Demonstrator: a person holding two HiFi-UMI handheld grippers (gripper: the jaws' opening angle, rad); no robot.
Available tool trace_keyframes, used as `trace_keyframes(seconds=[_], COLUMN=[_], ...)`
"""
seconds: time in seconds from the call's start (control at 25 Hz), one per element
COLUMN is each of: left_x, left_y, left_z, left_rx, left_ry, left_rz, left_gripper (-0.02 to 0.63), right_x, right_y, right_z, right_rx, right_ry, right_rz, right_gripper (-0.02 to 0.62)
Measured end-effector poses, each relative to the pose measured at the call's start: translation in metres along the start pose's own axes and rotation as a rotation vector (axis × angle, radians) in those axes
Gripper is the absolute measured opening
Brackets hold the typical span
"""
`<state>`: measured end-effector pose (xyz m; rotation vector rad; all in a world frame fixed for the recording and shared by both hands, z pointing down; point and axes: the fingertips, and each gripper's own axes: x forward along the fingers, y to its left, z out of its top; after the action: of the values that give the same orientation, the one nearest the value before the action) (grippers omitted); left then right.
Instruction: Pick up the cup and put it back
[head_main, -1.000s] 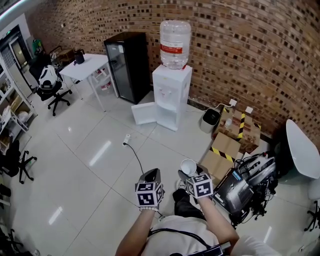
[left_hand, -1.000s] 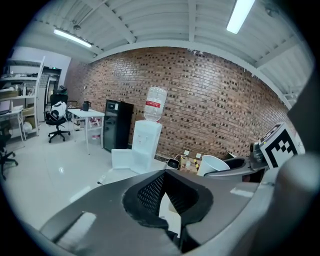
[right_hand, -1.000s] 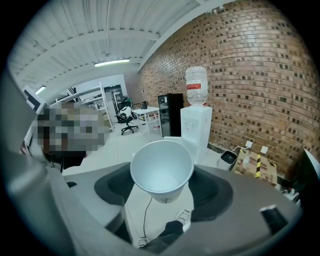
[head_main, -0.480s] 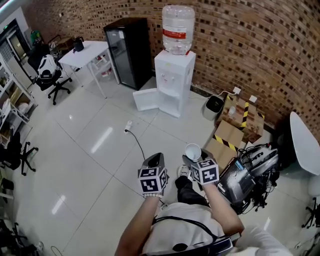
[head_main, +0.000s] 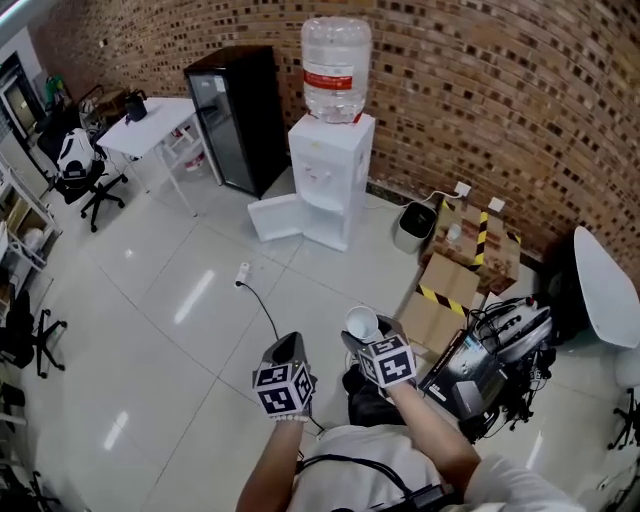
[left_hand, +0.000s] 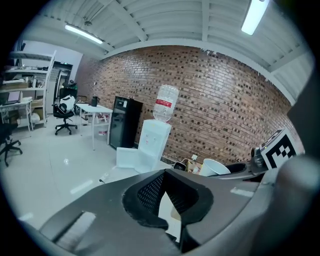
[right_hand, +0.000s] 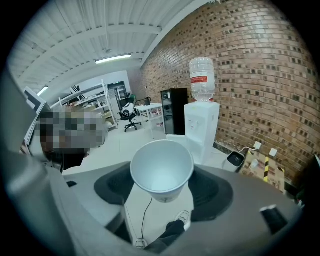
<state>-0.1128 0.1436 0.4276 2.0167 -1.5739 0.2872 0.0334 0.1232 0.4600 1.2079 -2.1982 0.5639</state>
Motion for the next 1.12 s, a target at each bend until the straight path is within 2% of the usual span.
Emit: trace_keyframes(seconds=[0.16,0.32,0.56,0.76,1.12], left_x=[0.026,0.064,0.135,0.191,0.272], left_y=[0.008,0.016,0.005,0.003,0.024], left_z=[0.012,0.035,0.061,0.075,0.078], left_rx=[-0.006,0.026,0.075,0.107,0.031], left_ry=[0.007,0.025,0.086,0.125,0.144], left_rz=[0.023,0.031,0.021,0.031,0.066], left_gripper=[0.003,0.003,0.003,0.003,0.003], right_x=[0.023,0.053,0.114,0.156,0.231], right_y=[-0.025,-0.049,-0.104,-0.149,-0.203], right_z=[0.01,0.025,0.034,0.047,0.066], right_rx=[0.009,0.038,0.053,0.073,0.016], right_ry=[0.011,0.017,0.058,0.031,0.058], right_rz=[0.006,0.009,-0.002,-0.006,-0.015], right_gripper=[0.337,0.337,0.337,0.337,0.339])
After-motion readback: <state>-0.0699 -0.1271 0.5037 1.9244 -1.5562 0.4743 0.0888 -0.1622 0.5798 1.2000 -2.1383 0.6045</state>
